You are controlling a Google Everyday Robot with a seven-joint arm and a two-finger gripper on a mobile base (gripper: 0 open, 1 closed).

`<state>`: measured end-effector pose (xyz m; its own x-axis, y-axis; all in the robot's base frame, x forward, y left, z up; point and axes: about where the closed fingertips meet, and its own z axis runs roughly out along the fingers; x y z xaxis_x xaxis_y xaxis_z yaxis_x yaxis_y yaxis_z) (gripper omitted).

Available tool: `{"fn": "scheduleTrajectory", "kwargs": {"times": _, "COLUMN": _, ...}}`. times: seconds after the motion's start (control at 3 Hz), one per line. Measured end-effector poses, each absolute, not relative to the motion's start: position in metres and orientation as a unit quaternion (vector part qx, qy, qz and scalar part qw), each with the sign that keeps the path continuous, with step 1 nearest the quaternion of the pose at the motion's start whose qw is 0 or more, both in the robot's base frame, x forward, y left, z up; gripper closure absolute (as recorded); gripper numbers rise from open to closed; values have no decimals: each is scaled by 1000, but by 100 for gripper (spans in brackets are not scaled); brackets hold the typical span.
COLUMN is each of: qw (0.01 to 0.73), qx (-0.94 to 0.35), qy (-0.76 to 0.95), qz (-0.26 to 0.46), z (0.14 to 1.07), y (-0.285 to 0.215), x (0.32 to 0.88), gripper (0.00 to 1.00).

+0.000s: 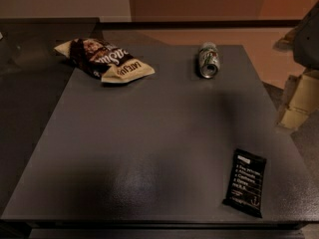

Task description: Place 7up can upright

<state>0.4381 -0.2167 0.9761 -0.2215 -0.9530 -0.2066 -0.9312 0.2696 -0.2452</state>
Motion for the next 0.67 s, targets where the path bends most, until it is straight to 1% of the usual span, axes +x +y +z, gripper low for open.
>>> {"fn": "scheduleTrajectory", "kwargs": {"times": 0.67, "qw": 155, "qx": -598, "qy": 786, "qz": -33, "z": 978, "y": -215, "x": 441, "gripper": 0}}
